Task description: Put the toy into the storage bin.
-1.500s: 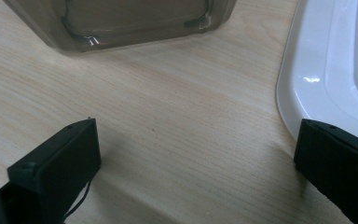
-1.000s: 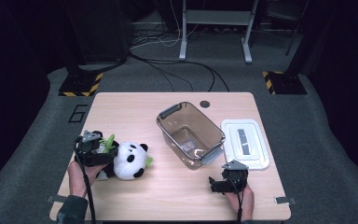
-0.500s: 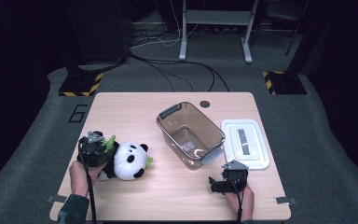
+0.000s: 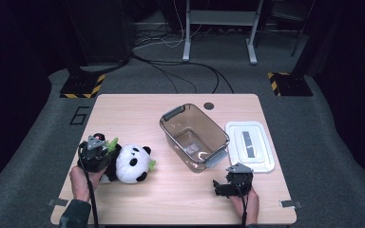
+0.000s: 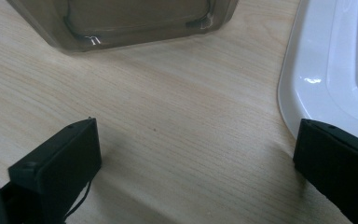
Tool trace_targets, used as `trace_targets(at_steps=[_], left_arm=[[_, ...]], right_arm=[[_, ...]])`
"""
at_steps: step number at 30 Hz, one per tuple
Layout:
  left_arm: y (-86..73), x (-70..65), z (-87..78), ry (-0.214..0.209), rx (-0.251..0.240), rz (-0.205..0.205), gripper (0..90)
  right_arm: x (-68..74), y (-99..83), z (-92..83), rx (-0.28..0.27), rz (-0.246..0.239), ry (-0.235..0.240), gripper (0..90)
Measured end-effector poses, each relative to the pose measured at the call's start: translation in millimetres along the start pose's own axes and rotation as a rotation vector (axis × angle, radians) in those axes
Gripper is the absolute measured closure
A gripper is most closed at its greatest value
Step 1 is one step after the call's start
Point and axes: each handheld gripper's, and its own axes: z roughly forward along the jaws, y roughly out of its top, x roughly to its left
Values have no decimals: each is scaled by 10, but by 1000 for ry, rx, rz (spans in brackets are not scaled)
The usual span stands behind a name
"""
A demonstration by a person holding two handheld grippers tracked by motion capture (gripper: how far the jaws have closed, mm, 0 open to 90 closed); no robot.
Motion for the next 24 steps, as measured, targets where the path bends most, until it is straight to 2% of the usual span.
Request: trace_targets(at_steps=[5, 10, 24], left_arm=[[-6, 3, -31, -14, -16, -1, 760], [22, -13, -77, -23, -17, 17, 761], [141, -19, -249, -52, -70, 25, 761]], right_arm=[[0, 0, 0, 0, 1, 0, 0], [0, 0, 0, 0, 1, 0, 0], [0, 0, 0, 0, 0, 0, 0]])
